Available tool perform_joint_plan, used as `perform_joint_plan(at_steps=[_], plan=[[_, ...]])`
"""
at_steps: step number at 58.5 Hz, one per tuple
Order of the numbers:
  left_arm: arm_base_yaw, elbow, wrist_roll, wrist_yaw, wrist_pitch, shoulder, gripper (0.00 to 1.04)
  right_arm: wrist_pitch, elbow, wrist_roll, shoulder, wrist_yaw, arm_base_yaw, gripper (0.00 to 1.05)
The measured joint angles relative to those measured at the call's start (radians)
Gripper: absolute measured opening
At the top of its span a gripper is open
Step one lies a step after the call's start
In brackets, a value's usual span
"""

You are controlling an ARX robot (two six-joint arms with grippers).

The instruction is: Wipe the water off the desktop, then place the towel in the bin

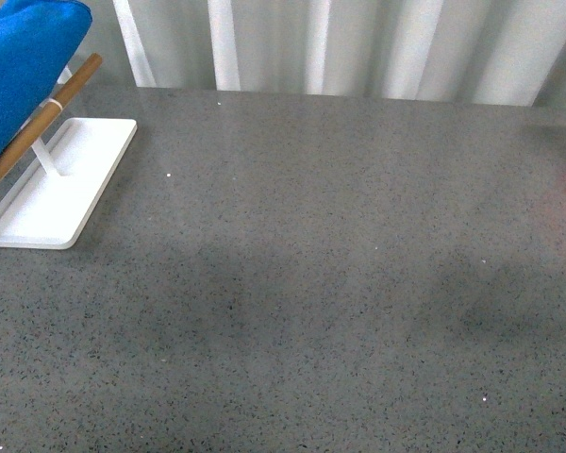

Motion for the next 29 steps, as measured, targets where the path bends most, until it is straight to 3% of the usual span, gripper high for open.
perform_joint_plan(at_steps=[29], plan=[[0.0,0.0,0.0,0.0,0.0,0.0,0.98,0.0,0.0,0.0,0.0,0.0,0.0,0.98]])
